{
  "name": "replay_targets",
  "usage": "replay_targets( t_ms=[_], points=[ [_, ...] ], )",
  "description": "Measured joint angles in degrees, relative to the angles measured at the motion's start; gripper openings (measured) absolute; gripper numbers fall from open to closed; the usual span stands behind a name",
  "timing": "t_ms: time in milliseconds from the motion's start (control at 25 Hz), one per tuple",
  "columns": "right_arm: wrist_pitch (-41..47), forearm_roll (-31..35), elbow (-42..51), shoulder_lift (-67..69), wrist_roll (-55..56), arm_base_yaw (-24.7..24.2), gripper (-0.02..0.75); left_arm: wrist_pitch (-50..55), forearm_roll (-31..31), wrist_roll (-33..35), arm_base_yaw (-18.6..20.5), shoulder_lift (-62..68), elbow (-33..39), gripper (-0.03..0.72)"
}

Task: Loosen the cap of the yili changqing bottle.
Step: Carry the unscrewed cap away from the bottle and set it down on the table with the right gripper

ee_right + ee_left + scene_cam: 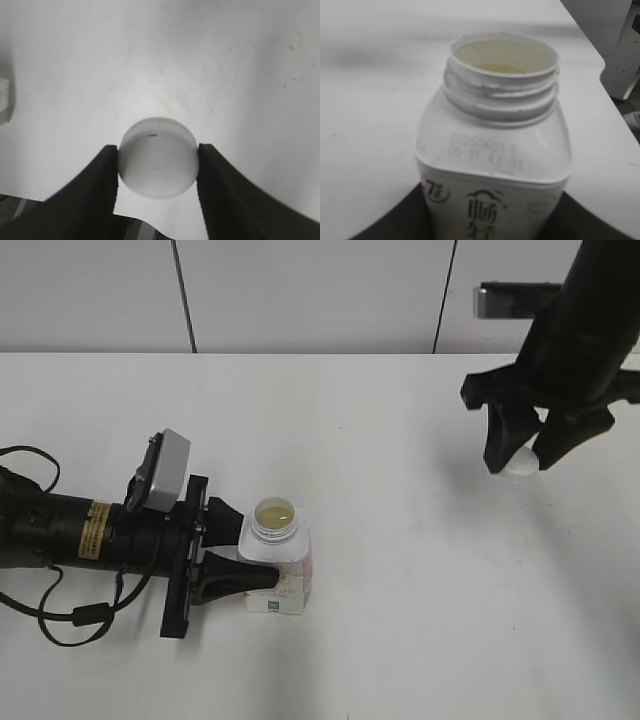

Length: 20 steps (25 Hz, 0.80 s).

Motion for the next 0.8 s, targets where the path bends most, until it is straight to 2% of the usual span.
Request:
replay_targets(
  t_ms=[400, 800],
  points=[
    [-19.0, 1.8, 19.6, -0.2, 0.5, -0.6, 0.386, 0.1, -0.8, 0.0, 0.0, 0.0, 0.0, 0.319],
    [-26.2, 1.8, 21.9, 5.9, 0.5, -0.6, 0.386, 0.2, -1.7, 0.0, 0.0, 0.0, 0.0, 0.319]
  ],
)
